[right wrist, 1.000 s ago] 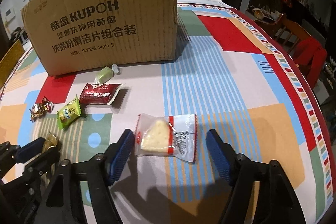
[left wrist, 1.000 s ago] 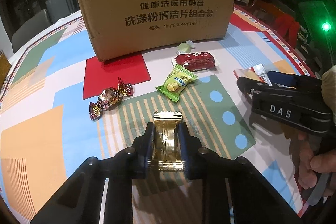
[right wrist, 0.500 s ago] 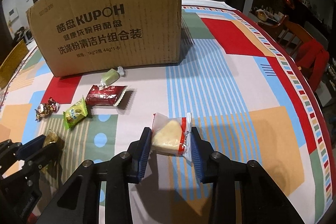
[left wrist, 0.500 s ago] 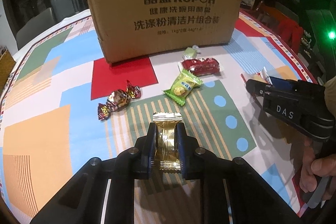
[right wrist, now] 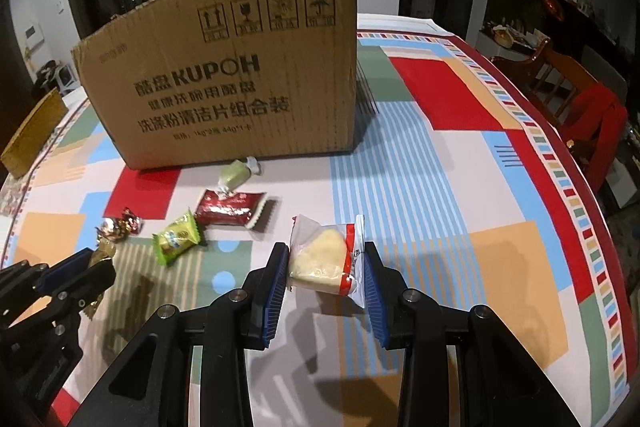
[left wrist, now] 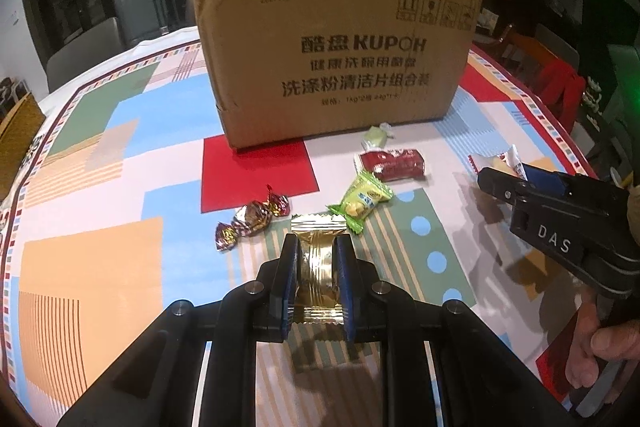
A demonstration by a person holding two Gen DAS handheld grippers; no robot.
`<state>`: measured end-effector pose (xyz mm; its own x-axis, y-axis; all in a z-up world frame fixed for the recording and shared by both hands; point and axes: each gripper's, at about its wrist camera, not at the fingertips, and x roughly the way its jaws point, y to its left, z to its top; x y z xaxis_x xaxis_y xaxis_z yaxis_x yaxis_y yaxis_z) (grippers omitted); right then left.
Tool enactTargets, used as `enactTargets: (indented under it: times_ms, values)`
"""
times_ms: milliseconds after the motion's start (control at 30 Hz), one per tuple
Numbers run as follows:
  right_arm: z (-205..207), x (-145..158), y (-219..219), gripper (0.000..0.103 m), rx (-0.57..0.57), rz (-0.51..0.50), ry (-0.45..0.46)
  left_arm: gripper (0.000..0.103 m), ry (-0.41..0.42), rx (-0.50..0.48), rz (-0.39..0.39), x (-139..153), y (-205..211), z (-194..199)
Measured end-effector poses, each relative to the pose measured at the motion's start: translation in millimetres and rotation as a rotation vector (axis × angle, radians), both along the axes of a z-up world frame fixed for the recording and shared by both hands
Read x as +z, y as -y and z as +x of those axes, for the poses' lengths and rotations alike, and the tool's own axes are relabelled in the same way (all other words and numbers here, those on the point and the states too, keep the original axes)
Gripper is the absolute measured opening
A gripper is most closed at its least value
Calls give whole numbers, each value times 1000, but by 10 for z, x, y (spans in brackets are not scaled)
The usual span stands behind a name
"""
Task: Organize snacks
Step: 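Lift both held snacks and carry them over the cardboard box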
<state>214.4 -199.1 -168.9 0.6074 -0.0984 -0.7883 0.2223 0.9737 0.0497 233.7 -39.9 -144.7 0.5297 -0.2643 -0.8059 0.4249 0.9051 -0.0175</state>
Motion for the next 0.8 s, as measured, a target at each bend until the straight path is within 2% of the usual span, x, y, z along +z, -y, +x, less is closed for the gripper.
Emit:
enactTargets:
  times_ms: [800]
  values:
    - [71, 683, -25, 37, 41, -15, 126, 20, 50, 70, -57, 614, -1, 222]
